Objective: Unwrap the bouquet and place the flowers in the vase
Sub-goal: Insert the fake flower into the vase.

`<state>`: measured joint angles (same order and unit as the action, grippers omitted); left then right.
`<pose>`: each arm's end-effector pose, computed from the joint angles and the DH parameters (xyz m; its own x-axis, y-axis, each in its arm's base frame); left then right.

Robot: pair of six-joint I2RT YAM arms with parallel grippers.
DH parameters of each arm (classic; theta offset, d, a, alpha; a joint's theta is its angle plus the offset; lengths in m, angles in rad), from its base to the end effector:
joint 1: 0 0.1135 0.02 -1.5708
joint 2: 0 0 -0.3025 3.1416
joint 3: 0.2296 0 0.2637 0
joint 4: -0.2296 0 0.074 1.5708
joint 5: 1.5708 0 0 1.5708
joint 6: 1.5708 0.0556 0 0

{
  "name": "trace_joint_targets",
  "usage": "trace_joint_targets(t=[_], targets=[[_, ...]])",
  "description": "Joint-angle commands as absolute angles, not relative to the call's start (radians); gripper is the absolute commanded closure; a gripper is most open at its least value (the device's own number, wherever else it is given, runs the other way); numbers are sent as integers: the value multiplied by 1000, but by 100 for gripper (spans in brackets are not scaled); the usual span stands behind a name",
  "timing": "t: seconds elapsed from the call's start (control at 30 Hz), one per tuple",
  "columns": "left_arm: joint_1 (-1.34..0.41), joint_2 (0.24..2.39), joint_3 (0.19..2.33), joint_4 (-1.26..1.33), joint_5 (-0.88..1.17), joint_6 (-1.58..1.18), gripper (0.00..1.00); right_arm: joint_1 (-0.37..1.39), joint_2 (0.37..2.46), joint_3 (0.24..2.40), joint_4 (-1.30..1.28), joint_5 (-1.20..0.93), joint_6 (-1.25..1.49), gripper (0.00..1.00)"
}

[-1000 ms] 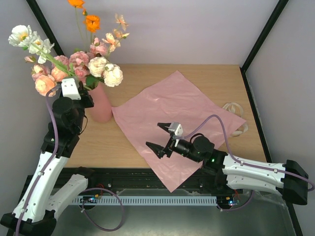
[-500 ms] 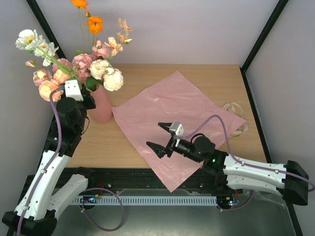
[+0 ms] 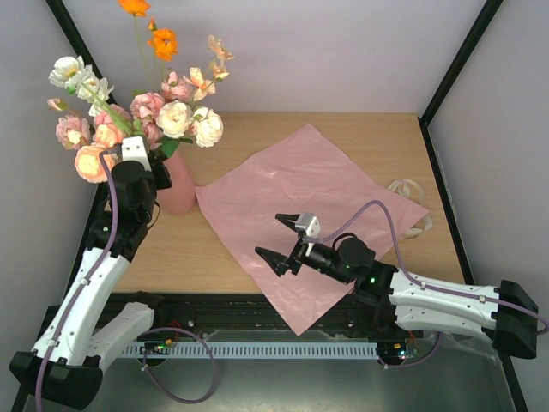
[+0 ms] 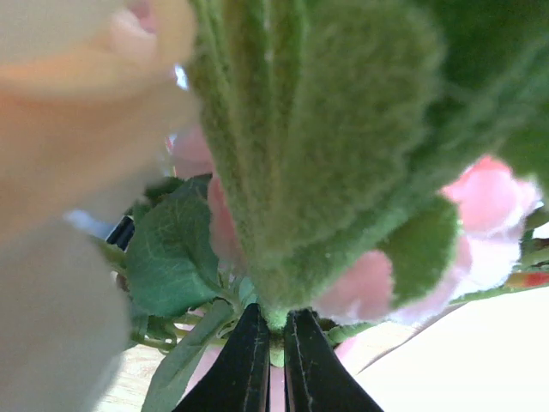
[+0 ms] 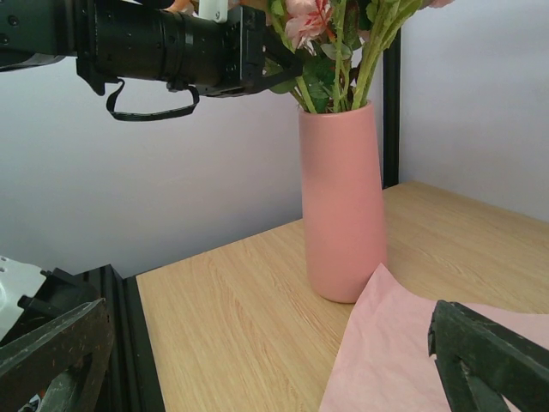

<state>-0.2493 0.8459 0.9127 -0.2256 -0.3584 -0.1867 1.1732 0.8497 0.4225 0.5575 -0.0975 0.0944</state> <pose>0.1949 -0.0295 0.3970 -0.1312 -0.1460 -0.9806 -0.1312 0.9830 -0.1288 0.0752 0.1930 0.3057 -0.0399 0.1472 -0.9883 -0.9555 0.2838 0.0809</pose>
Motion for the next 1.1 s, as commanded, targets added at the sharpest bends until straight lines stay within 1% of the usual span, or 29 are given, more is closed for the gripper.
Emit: trace_joint_targets(t=[0.0, 0.2, 0.4, 0.73, 1.07], targets=[[-242, 852, 883, -338, -345, -206, 97, 1180, 839, 418, 551, -89, 101, 1], [-236, 845, 850, -346, -317, -226, 96, 1180, 841, 422, 546, -86, 109, 1], [-232, 848, 834, -363, -264, -266, 94, 1180, 841, 430, 537, -82, 120, 1], [-230, 816, 839, -397, -225, -294, 85, 1180, 850, 482, 430, -21, 175, 1], [-227, 809, 851, -420, -211, -307, 81, 1180, 836, 490, 380, -3, 202, 1]])
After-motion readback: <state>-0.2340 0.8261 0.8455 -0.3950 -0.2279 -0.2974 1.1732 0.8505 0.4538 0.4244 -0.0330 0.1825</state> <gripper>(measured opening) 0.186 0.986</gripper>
